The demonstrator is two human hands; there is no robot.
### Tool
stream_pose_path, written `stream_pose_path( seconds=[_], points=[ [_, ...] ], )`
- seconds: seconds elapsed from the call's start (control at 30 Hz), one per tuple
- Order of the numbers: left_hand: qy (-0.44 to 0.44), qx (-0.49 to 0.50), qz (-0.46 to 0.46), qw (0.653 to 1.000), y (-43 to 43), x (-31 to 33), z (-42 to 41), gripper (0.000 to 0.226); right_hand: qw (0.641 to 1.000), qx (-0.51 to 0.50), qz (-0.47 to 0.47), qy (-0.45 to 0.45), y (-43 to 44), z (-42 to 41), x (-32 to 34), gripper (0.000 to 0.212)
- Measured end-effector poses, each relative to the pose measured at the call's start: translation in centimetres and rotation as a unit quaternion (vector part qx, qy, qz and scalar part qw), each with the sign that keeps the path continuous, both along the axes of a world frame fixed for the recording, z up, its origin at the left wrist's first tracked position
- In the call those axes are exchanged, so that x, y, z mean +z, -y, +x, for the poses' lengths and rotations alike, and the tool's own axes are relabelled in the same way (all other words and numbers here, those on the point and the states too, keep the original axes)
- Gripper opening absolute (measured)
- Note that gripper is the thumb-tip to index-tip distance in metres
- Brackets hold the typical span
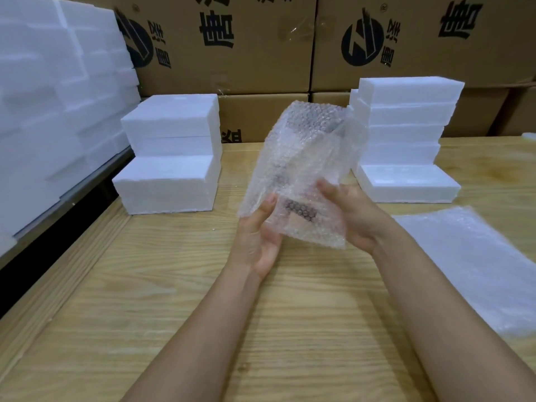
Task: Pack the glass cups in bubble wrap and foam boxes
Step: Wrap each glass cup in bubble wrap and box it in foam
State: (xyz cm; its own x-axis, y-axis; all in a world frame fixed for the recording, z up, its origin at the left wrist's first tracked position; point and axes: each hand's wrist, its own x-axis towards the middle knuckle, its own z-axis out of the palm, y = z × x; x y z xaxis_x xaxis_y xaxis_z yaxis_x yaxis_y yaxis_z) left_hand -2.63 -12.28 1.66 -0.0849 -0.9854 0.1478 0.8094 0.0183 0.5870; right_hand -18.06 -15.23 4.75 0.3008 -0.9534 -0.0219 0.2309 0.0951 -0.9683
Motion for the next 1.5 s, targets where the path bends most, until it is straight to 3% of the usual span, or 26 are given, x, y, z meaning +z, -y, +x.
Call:
stream_pose_path(
  seconds=[0.1, 0.17, 0.2, 0.33, 0.43, 0.5, 0.6, 0.7, 0.8, 0.87, 0.97, 1.17, 1.27, 1.33, 1.5],
  points=[
    [0.046, -0.028, 0.023, 0.998, 0.0, -0.2, 0.4, 0.105, 0.994, -0.095, -0.032, 0.052, 0.5, 0.4, 0.1, 0.02],
    [0.086, -0.039, 0.058, 0.994, 0.1, -0.3, 0.9, 0.114, 0.989, -0.119, -0.056, 0.064, 0.8, 0.0, 0.5, 0.009],
    [0.101, -0.045, 0.073, 0.991, 0.3, -0.3, 1.2, 0.113, 0.988, -0.129, -0.066, 0.054, 0.8, -0.2, 0.7, 0.009],
    [0.237, -0.044, 0.099, 0.965, 0.7, -0.2, 2.5, 0.072, 0.989, -0.131, -0.072, 0.01, 0.7, -0.4, 0.6, 0.01],
    [0.353, -0.051, 0.085, 0.931, 1.0, 0.1, 2.9, 0.074, 0.99, -0.113, -0.076, -0.027, 0.3, -0.2, 0.9, 0.013],
    [0.376, -0.032, 0.088, 0.922, 1.3, 0.0, 2.8, 0.061, 0.991, -0.098, -0.076, -0.049, 0.0, -0.1, 1.1, 0.016],
    [0.36, 0.0, 0.106, 0.927, 1.8, -0.4, 2.6, 0.022, 0.992, -0.107, -0.033, -0.061, 0.1, -0.3, 1.0, 0.035],
    [0.417, 0.047, 0.081, 0.904, 1.9, -0.7, 2.4, 0.031, 0.991, -0.131, -0.01, 0.004, 0.2, -0.3, 0.8, 0.027],
    [0.516, 0.076, 0.054, 0.851, 1.4, -0.5, 1.9, 0.069, 0.984, -0.174, -0.027, -0.033, 0.7, -0.2, 0.1, 0.013],
    [0.52, 0.085, 0.024, 0.85, 1.3, -0.9, 1.6, 0.064, 0.977, -0.2, -0.036, -0.062, 1.0, -0.1, -0.2, 0.012],
    [0.499, 0.101, -0.017, 0.86, 1.2, -1.7, 1.3, 0.024, 0.971, -0.198, -0.049, -0.121, 0.7, 0.2, -0.3, 0.012],
    [0.486, 0.138, -0.062, 0.861, 0.9, -2.1, 0.8, 0.029, 0.966, -0.106, -0.073, -0.224, 0.1, 1.2, -1.2, 0.016],
    [0.474, 0.141, -0.078, 0.866, 0.6, -1.9, 0.7, 0.034, 0.957, -0.025, -0.06, -0.283, -0.2, 1.2, -1.2, 0.009],
    [0.452, 0.132, -0.085, 0.878, 0.5, -1.6, 0.7, 0.032, 0.949, 0.032, -0.059, -0.309, -0.5, 1.2, -0.9, 0.016],
    [0.408, 0.068, -0.101, 0.905, 0.5, -0.9, 0.2, 0.033, 0.919, 0.005, -0.09, -0.383, -0.3, 2.1, -1.0, 0.019]
  ],
)
